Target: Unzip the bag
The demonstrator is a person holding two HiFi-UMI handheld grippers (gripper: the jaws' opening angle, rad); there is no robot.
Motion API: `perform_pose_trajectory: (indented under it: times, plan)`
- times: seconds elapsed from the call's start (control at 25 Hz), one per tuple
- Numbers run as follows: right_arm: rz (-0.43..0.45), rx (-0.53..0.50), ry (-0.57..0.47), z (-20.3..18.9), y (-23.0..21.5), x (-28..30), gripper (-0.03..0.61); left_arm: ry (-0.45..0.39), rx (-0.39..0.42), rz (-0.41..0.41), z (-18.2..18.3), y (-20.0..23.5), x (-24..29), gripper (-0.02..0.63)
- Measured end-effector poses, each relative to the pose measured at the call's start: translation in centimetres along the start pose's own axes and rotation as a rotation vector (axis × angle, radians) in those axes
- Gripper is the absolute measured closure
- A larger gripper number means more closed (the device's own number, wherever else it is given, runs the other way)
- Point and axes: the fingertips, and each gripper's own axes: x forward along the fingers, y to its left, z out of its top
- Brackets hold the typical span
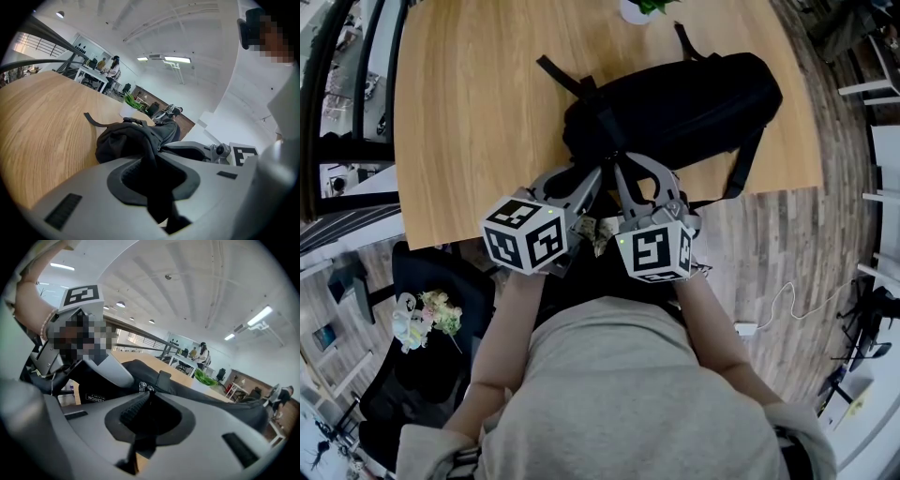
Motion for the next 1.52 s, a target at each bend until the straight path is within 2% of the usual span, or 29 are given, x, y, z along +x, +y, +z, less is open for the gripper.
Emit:
perform_pose_trajectory:
  times: [0.2, 0.36, 0.68, 1.28, 1.52]
  plan:
    - [0.116, 0.111, -0.019, 0.3, 0.2, 0.1, 0.545, 0.005, 0.0, -0.003, 0.0, 0.0, -0.1, 0.543]
    - [0.171, 0.189, -0.036, 0.3, 0.1, -0.1, 0.508, 0.005, -0.001, -0.003, 0.0, 0.0, -0.1, 0.543]
    - [0.217, 0.332, -0.033, -0.5, 0.4, 0.1, 0.497, 0.011, -0.001, -0.006, -0.2, 0.0, 0.0, 0.543]
    - [0.355, 0.603, 0.034, -1.7, 2.2, 2.6, 0.541, 0.05, 0.01, -0.002, -0.9, 0.6, 0.0, 0.546]
    - [0.379, 0.684, -0.002, -1.3, 1.6, 1.8, 0.555, 0.039, 0.009, -0.015, -0.5, 0.5, -0.1, 0.546]
